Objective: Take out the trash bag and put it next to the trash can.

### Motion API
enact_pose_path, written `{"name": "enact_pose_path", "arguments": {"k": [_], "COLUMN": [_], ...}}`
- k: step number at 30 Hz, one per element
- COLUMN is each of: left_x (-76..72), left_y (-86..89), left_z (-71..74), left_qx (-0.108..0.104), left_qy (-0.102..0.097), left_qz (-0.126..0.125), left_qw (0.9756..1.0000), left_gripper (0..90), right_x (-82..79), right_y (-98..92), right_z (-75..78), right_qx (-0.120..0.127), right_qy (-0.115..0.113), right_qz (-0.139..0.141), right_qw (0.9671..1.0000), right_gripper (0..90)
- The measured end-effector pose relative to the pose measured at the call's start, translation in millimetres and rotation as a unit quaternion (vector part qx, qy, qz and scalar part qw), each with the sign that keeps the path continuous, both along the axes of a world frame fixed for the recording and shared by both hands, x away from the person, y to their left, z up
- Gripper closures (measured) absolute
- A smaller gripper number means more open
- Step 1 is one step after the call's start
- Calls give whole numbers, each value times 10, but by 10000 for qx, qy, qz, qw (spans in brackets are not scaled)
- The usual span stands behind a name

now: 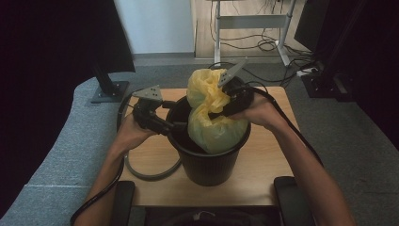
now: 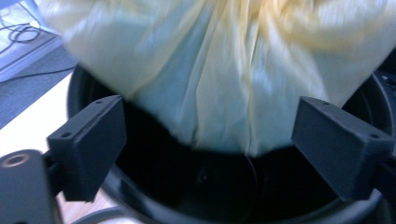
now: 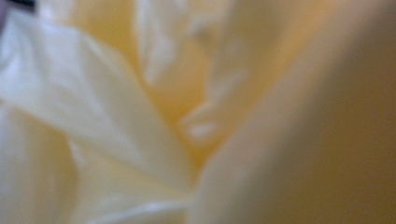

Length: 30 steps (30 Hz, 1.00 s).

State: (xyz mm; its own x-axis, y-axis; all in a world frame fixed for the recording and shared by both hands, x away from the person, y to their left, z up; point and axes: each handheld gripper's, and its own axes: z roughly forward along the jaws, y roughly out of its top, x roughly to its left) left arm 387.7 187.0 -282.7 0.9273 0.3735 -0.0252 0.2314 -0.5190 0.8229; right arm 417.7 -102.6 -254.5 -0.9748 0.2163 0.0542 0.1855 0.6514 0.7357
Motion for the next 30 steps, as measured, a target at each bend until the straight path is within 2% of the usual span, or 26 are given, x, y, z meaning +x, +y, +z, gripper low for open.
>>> {"name": "enact_pose_path", "arguments": {"k": [6,11,15,18,23,26,30], "left_x": [-53,-88,-100,-101,-98,-94,-79], "left_y": [174,328,442,499,586,612,627], "left_z": [-63,-160,-239,-321,-481,-589,-734], "left_qx": [0,-18,-74,-9,-72,8,10], "left_qy": [-124,-146,-91,-97,-86,-125,-68], "left_qz": [189,346,446,557,708,820,903], "left_qw": [9997,9993,9989,9984,9974,9966,9959], "left_gripper": [0,0,0,0,0,0,0], "right_x": [25,30,29,28,31,31,28], "right_y": [-88,-131,-157,-176,-218,-249,-295], "right_z": [159,267,358,423,505,546,590], "right_qx": [48,51,54,64,16,11,-9], "right_qy": [-72,-134,-205,-260,-346,-374,-418], "right_qz": [-120,-191,-227,-274,-368,-415,-486], "right_qw": [9999,9997,9995,9993,9987,9984,9979], "right_gripper": [739,737,735,734,732,730,729]}}
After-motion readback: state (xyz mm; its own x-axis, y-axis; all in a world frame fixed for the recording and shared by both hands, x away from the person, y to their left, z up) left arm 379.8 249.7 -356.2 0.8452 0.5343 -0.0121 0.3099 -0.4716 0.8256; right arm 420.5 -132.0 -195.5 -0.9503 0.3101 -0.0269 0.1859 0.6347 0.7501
